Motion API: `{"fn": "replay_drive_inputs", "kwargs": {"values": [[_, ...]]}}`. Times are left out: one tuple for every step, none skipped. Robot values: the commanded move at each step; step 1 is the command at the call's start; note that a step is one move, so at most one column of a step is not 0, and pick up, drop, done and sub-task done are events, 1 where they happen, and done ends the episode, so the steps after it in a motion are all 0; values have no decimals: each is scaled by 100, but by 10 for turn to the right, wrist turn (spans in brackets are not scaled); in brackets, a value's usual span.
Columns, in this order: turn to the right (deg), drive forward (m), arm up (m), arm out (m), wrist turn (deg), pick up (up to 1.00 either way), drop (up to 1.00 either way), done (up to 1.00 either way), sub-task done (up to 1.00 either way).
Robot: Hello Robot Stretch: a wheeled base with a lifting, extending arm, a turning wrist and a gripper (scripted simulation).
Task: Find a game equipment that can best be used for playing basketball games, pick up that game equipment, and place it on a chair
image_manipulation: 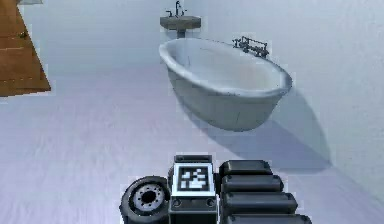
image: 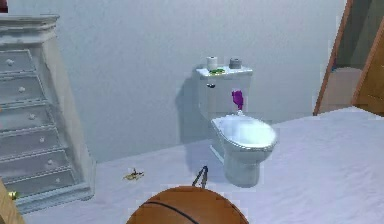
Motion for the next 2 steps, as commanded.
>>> {"fn": "replay_drive_inputs", "kwargs": {"values": [[450, 0, 0, 0, 0, 0, 0, 0, 0], [30, 0, 0, 0, 0, 0, 0, 0, 0]]}}
